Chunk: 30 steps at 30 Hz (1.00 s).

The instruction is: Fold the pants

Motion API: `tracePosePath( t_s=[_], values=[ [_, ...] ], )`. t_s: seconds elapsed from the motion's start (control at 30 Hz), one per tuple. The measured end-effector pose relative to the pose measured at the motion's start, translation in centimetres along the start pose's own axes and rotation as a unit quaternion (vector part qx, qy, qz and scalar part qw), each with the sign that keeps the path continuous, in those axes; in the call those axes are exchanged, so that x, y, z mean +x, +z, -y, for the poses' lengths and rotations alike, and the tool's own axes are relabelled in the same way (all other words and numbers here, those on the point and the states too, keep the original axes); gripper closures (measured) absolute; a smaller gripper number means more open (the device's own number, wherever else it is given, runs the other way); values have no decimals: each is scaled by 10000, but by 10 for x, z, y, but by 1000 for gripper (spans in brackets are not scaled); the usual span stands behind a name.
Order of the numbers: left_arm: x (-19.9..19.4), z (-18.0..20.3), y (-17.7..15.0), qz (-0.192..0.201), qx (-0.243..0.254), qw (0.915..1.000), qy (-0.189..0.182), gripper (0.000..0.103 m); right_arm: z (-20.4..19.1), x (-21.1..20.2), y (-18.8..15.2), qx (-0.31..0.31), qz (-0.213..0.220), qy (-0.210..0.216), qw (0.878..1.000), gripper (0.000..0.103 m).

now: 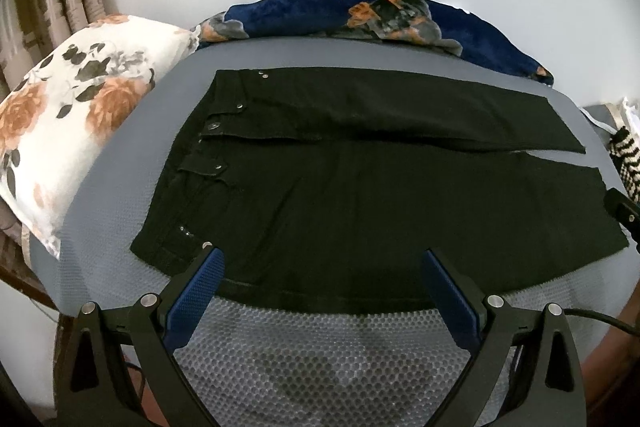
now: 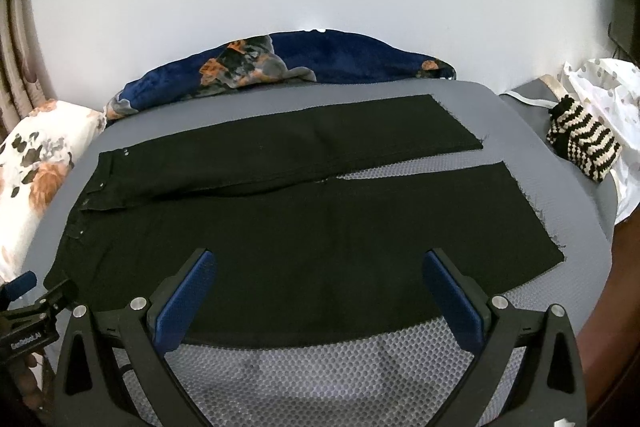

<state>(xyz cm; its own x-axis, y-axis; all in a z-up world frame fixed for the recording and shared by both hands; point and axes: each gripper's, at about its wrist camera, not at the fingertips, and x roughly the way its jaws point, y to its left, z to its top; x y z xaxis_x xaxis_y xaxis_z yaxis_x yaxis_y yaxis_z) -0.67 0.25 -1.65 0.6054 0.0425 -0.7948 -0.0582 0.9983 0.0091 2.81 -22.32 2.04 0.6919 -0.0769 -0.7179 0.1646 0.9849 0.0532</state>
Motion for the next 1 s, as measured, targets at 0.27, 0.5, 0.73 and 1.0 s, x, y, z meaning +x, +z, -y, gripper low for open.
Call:
tracePosePath(
  t_s=[0.27,0.5,0.73,1.0],
  values=[
    [1,2,2,31,35,9999,118,5,2,6,3,27,-13,50,10000,0],
    [5,3,4,23,103,9998,197,5,4,12,1,115,76,169,9998,0],
    [13,0,9,16,84,9997,249,5,3,19,6,57,24,174,9998,0],
    [25,-1,20,-6,166,9997,204,5,16,28,13,315,-88,35,9995,0]
  ],
)
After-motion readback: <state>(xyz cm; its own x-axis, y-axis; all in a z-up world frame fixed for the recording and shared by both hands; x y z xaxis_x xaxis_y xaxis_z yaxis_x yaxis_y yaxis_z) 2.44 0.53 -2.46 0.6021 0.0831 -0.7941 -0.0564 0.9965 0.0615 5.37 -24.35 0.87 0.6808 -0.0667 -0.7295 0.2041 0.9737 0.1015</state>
